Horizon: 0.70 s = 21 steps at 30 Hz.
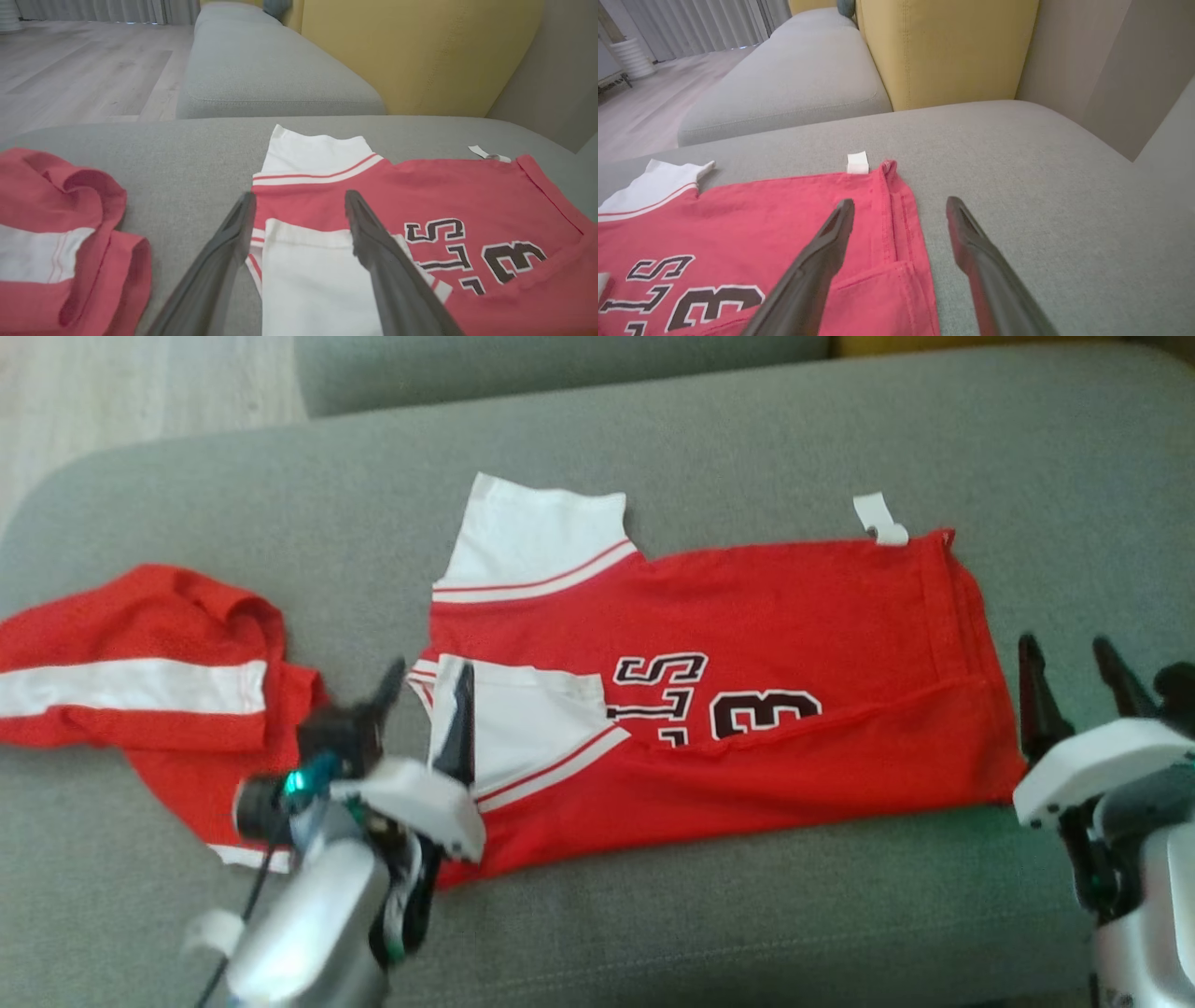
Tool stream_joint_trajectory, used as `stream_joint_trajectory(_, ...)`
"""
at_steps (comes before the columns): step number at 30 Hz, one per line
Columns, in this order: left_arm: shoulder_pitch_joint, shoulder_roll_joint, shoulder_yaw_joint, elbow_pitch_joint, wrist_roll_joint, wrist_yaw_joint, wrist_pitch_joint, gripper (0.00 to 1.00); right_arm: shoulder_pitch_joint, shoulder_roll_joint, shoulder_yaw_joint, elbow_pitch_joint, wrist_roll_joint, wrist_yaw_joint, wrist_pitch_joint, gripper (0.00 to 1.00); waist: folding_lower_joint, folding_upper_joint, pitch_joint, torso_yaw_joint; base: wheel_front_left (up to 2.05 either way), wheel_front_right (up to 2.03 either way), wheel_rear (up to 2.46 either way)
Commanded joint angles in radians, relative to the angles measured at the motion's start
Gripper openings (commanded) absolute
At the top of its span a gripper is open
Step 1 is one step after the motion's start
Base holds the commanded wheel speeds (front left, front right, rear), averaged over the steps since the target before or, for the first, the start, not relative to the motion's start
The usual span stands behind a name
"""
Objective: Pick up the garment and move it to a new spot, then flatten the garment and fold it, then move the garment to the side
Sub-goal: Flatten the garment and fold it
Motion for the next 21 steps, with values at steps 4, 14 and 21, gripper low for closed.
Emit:
stream_joint_trajectory(4,-0.18,0.037,0.032,-0.01,0.037,-0.011,0.031,1.0,-0.103,0.002,0.049,-0.083,0.006,-0.001,-0.054,1.0,0.0,0.0,0.089,-0.033,0.0,0.0,0.0)
stream_joint_trajectory(14,-0.509,0.061,-0.004,0.197,0.087,-0.064,0.233,1.0,-0.203,0.022,0.12,-0.146,-0.003,-0.001,-0.07,1.0,0.0,0.0,0.239,-0.108,0.0,0.0,0.0)
stream_joint_trajectory(21,-0.726,0.104,-0.037,0.437,0.152,-0.095,0.295,1.0,-0.25,0.044,0.191,-0.184,-0.008,-0.001,-0.083,1.0,0.0,0.0,0.324,-0.181,0.0,0.0,0.0)
